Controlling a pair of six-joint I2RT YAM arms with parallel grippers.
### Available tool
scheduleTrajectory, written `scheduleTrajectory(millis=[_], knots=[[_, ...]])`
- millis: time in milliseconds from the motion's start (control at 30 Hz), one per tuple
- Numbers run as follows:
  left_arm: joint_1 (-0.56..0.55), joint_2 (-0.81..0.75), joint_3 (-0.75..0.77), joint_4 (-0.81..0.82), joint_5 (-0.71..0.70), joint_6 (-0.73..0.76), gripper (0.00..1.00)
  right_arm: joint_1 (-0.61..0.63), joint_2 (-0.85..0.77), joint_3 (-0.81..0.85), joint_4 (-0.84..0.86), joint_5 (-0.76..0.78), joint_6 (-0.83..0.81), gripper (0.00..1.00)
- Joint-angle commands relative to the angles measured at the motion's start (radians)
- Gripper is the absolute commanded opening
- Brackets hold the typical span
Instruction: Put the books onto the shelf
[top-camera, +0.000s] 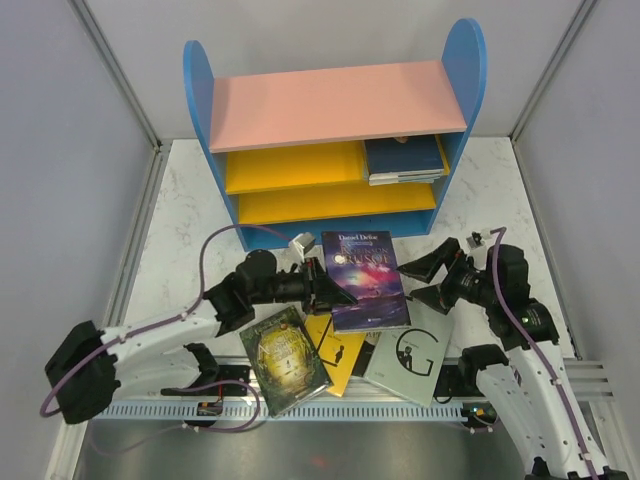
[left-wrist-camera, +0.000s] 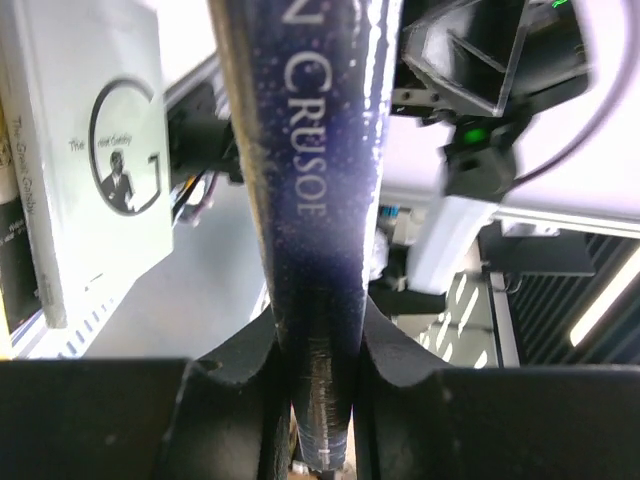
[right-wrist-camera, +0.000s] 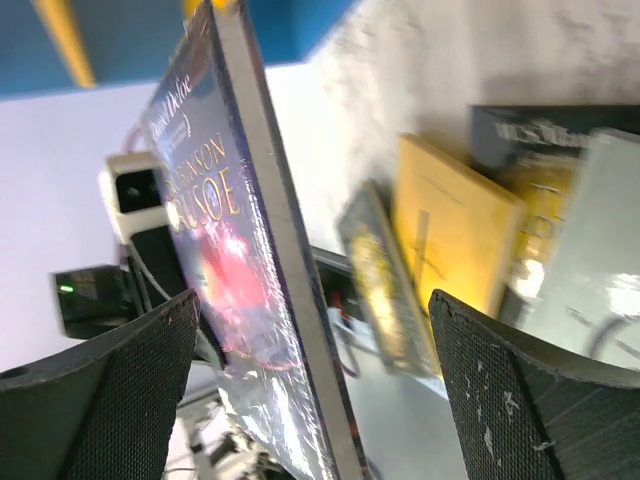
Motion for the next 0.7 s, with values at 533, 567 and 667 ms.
scheduleTrajectory(millis=[533, 567, 667], knots=[[0.043, -0.521, 0.243, -0.65, -0.408, 0.143, 0.02, 0.444, 0.278, 0.31, 0.224, 0.309, 0.149, 0.98], [0.043, -0.538, 0.248, -0.661, -0.422, 0.143, 0.02, 0.452, 0.276, 0.3, 0.232, 0.306, 0.158, 0.98], [0.041, -0.593, 0.257, -0.692, -0.488, 0.14, 0.02, 0.504, 0.272, 0.244, 0.281, 0.32, 0.202, 0.98]])
